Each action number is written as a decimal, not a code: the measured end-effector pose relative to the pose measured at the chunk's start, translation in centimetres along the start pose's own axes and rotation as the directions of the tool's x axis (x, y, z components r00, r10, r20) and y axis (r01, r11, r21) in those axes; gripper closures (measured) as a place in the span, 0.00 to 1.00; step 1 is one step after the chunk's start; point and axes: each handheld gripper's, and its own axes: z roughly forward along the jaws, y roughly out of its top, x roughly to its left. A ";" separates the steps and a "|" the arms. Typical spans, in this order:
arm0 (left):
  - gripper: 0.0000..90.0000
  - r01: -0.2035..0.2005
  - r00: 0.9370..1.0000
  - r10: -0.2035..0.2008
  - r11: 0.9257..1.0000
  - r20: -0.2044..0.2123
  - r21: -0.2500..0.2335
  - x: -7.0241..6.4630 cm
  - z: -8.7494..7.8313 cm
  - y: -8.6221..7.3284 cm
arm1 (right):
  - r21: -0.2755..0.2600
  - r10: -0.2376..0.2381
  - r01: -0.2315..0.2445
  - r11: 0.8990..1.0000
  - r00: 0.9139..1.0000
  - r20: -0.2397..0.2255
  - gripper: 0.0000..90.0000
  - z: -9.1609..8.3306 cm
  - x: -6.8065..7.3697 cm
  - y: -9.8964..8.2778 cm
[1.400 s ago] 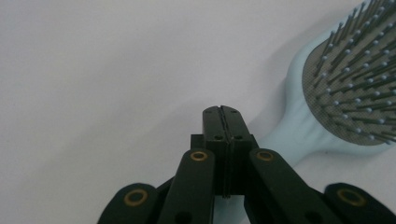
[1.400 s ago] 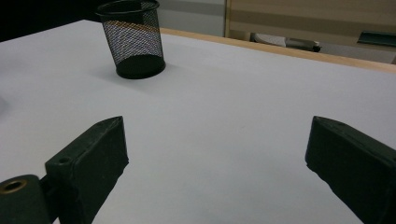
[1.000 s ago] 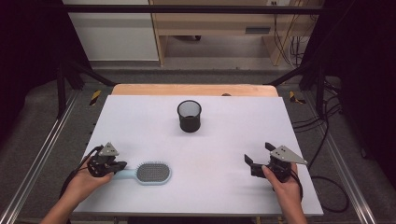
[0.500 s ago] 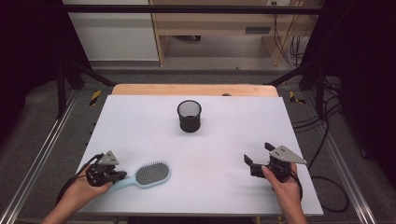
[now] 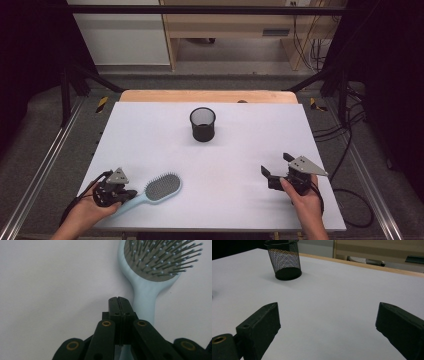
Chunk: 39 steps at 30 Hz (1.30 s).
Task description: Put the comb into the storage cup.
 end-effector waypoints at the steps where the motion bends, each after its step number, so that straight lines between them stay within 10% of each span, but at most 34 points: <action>1: 1.00 0.000 1.000 0.000 1.000 -0.001 0.000 0.0 0.0 0.0 | 0.000 0.001 -0.001 1.000 1.000 -0.001 0.06 0.0 0.0 0.0; 32: 1.00 -0.023 0.999 0.022 0.999 -0.024 -0.035 0.0 -1.2 1.4 | -0.002 0.001 -0.001 1.000 1.000 0.000 0.06 -0.1 0.0 0.0; 39: 0.76 -0.064 0.996 0.060 0.996 -0.073 -0.062 -0.8 -2.2 2.0 | -0.001 -0.003 0.003 1.000 1.000 -0.002 0.06 -0.1 0.0 0.0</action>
